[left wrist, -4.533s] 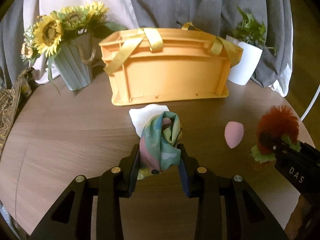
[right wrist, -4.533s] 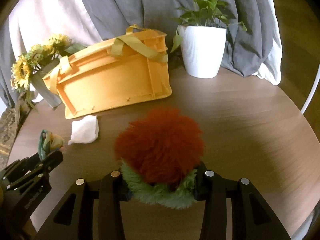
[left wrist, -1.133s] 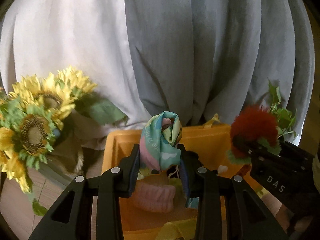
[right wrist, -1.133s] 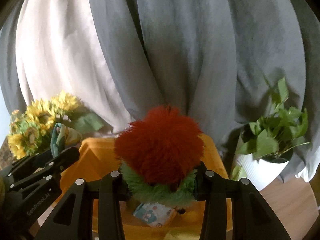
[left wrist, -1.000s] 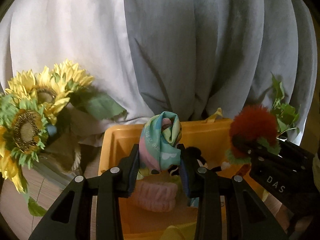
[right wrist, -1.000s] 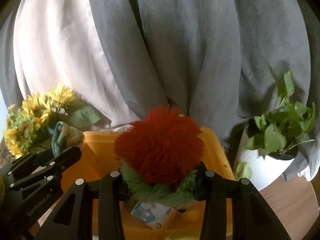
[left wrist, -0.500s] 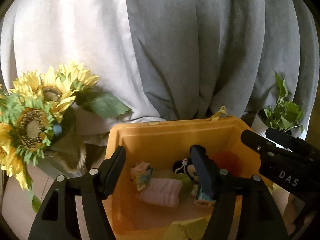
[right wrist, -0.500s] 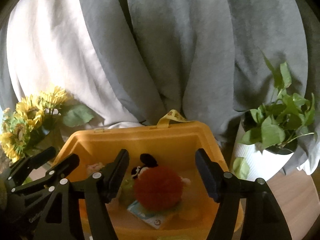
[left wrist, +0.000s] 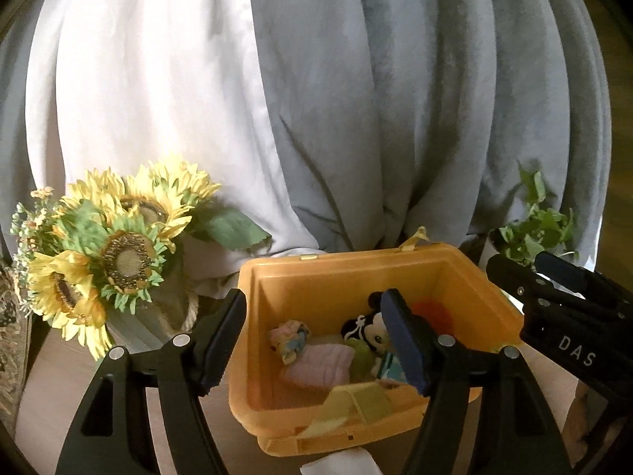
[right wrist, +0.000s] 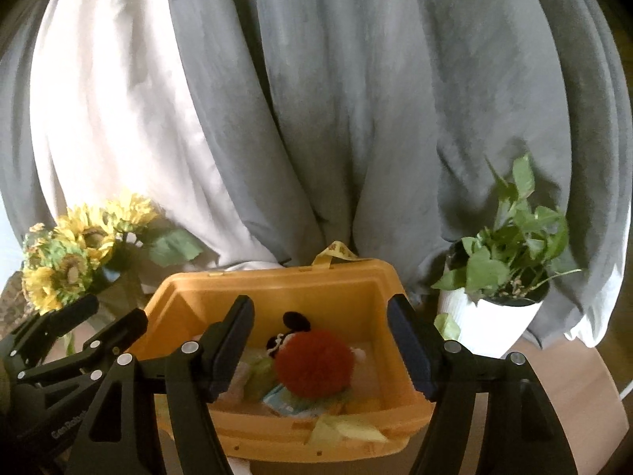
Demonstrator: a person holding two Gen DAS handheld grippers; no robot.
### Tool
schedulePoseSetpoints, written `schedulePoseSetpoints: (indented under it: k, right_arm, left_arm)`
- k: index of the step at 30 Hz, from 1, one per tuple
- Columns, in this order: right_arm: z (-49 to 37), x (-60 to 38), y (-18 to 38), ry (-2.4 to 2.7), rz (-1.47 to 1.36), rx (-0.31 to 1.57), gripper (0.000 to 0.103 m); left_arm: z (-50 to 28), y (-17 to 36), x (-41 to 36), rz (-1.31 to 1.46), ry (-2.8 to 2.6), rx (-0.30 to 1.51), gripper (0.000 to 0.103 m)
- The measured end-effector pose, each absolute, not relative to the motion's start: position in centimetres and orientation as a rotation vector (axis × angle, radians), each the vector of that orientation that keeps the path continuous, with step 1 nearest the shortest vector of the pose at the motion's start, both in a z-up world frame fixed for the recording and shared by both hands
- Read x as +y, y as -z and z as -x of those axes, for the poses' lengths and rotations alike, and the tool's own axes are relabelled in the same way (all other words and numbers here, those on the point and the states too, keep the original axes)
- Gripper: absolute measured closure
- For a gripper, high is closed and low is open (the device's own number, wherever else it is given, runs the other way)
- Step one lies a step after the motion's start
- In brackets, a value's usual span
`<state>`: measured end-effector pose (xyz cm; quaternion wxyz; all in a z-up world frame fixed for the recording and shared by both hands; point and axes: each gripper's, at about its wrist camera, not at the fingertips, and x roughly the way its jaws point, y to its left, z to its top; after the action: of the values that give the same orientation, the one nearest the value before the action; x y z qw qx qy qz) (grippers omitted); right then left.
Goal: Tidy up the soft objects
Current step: 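Move both tools back toward the white cloth and pink sponge on the table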
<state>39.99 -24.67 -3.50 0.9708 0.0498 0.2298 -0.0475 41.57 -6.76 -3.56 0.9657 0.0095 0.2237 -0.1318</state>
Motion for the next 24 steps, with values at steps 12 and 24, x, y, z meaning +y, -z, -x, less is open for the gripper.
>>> schedulePoseSetpoints:
  k: [12, 24]
  right_arm:
    - [-34.7, -24.1, 3.4, 0.153, -0.137, 0.439, 0.028]
    - [-29.9, -23.2, 3.7, 0.219, -0.133, 0.415, 0.026]
  left_arm:
    - [-37.3, 3.6, -5.7, -0.036, 0.290, 0.445, 0.032]
    - [-33.6, 4.7, -4.8, -0.087, 0.318, 0.445, 0.030]
